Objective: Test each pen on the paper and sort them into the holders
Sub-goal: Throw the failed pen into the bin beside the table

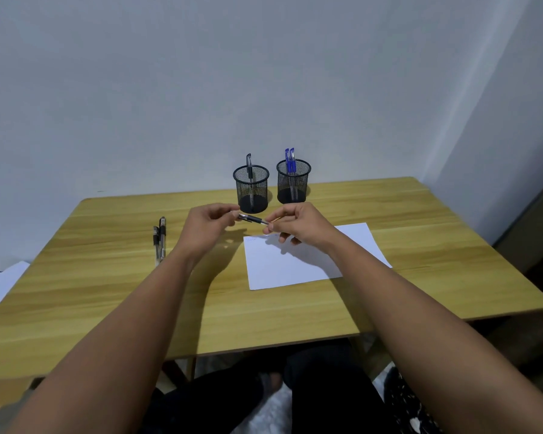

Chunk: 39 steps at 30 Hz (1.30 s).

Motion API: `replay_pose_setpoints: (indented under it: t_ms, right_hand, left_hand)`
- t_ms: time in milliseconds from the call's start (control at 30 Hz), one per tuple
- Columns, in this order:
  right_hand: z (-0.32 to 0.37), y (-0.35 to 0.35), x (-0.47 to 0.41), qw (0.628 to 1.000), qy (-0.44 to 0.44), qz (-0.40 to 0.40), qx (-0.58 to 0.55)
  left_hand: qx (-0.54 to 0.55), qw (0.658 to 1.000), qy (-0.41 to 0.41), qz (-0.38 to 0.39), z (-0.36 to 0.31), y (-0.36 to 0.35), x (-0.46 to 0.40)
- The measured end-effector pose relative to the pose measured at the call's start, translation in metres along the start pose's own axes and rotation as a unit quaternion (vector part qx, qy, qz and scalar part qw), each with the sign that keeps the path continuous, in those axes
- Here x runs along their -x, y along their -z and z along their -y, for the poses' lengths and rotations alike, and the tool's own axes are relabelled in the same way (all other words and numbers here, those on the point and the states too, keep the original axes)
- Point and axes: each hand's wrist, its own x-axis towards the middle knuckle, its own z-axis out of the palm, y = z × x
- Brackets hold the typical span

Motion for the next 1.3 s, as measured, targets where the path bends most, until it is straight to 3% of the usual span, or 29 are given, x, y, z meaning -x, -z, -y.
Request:
replay_pose_setpoints:
  t_ms: [267, 533, 667, 867, 1000, 1133, 1300]
  right_hand:
    - [-0.002, -0.014, -0.004, 0.998, 0.038, -0.048, -0.003]
    - [-0.006, -0.016, 0.001, 0.994, 0.056, -0.092, 0.004]
    - [-0.002, -0.011, 0.009, 0.995, 0.052, -0.086, 0.019]
    - [0.006, 0.016, 0.027, 0.994, 0.03, -0.061, 0.089]
    - [0.002, 0.054, 0.052, 0.984, 0.018, -0.133, 0.117]
    - [-0.019, 0.112, 0.091, 0.959, -0.007, -0.259, 0.115]
    - [-0.056, 0.196, 0.165, 0.893, -0.047, -0.432, 0.121]
  left_hand:
    - [0.057, 0.995, 0.065, -0.056, -0.005, -0.029, -0.004]
    - [0.05, 0.991, 0.05, -0.11, -0.013, -0.058, 0.0]
    - [0.016, 0.994, 0.05, -0.097, -0.019, -0.059, 0.006]
    - [-0.039, 0.999, 0.013, -0.019, -0.041, -0.068, 0.017]
    - [-0.115, 0.991, -0.064, 0.022, -0.058, -0.108, 0.025]
    - [-0.226, 0.963, -0.124, 0.082, -0.072, -0.175, 0.032]
    - [-0.349, 0.881, -0.239, 0.211, -0.081, -0.28, 0.045]
